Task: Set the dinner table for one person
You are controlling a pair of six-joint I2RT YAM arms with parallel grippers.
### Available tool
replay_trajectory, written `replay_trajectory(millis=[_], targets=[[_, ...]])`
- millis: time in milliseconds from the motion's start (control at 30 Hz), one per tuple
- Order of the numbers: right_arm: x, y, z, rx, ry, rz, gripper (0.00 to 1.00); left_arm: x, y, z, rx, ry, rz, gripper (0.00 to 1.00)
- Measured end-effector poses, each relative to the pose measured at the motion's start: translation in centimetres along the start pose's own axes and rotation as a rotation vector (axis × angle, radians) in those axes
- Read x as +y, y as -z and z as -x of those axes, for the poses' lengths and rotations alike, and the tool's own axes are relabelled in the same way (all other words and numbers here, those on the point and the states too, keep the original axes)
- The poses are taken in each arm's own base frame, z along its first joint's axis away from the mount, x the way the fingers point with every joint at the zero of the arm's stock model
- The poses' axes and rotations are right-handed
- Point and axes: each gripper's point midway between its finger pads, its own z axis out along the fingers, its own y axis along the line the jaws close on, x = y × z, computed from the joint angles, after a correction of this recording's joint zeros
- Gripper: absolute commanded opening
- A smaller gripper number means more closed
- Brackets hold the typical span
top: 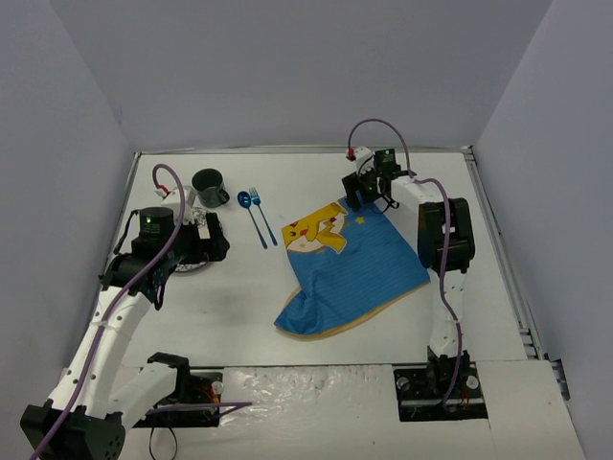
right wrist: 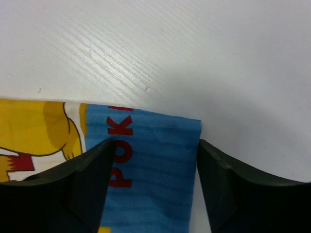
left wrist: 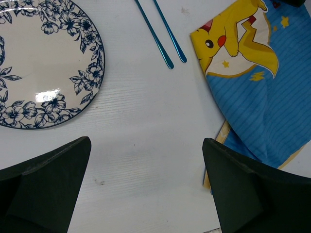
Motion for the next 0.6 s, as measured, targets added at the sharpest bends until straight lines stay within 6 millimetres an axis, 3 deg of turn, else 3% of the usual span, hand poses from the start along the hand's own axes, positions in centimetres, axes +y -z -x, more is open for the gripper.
replay_trajectory(millis=[133,200,300,433,533,600], targets=[[0.3,0.0,0.0,0.002,0.0,0.007,0.07,0.0,0.0,0.0,0.0,0.0,-0.002,0.97],[0.5,0.0,0.0,0.002,-0.002,0.014,0.0,-0.1,0.0,0.0,0.001,0.002,-0.004,0.97],[0.7,0.2,0.0,0.012,0.004,0.004,0.0,-0.3,-0.2,0.1,0.002,0.008,-0.013,0.97],[1.0,2.1,-0.9,0.064,0.003,-0.033,0.0,-0.6,-0.5,0.1,0.007,0.024,-0.03,0.97],[1.4,5.7,-0.3,0.081,0.021,-0.097,0.0,-0.9,-0.7,0.2,0.007,0.038,-0.044,0.97],[2.4,9.3,2.3,0.035,0.06,-0.146,0.0,-1.1,-0.8,0.4,0.002,0.049,-0.05,0.97]])
